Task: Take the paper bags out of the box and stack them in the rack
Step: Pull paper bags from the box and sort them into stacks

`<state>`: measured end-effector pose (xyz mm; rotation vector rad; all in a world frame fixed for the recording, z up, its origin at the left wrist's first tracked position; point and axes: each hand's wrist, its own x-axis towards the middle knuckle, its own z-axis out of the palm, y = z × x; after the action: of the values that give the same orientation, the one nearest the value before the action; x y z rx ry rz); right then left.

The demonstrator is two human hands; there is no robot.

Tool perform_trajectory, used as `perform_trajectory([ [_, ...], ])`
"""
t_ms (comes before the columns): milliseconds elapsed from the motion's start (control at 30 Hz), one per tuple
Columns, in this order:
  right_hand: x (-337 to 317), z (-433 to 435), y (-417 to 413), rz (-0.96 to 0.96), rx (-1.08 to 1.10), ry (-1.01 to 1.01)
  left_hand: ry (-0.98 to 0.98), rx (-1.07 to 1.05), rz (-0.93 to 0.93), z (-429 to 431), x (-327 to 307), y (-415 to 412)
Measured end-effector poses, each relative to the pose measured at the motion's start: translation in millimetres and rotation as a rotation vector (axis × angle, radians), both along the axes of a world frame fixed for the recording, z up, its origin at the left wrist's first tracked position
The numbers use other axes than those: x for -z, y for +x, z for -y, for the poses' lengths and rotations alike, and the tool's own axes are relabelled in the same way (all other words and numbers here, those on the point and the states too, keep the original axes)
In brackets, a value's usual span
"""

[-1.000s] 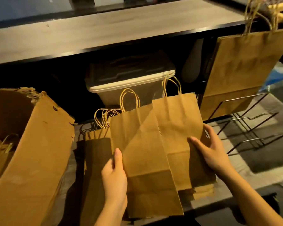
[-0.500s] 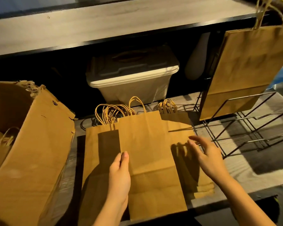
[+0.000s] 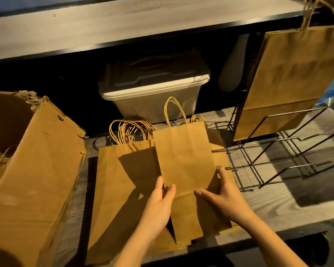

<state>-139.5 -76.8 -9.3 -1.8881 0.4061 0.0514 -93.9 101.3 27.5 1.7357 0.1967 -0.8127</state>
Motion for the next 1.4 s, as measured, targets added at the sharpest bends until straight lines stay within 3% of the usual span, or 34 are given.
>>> perform_trajectory([
  [200, 11.9, 16.9, -5.8, 0.089, 0.179, -0.14, 0.023, 0.196, 0.116, 21.4, -3.9, 2.5],
  [300, 21.7, 23.1, -10.7, 0.107, 0.202, -0.222, -0.001, 0.226, 0.077, 28.5, 1.2, -1.3],
  [467, 33.8, 31.7, -9.1, -0.024, 0.155, -0.474, -0.019, 0.248, 0.006, 35.7, 10.3, -11.1],
  [733, 19.8, 38.7, -16.9, -0.076, 0.019, -0.199, 0.038, 0.337, 0.03, 39.5, 17.3, -9.3],
  [933, 2.4, 33.7, -5.8, 0.026, 0.032, -0.261, 0.185, 0.564, 0.182, 30.9, -9.8, 24.2],
  [1100, -37.0, 19.8, 25.5, 0.09, -0.148, -0.306, 0.29, 0.653, 0.429, 5.0, -68.4, 47.7],
  [1267, -91.0, -43.9, 79.6, 0.252, -0.377, -0.337, 0.438, 0.503, 0.694, -61.1, -132.1, 71.8],
  [1400, -131.5, -112.9, 113.6, 0.412, -0.559, -0.258, 0.438, 0.31, 0.836, -131.5, -176.2, 82.0],
])
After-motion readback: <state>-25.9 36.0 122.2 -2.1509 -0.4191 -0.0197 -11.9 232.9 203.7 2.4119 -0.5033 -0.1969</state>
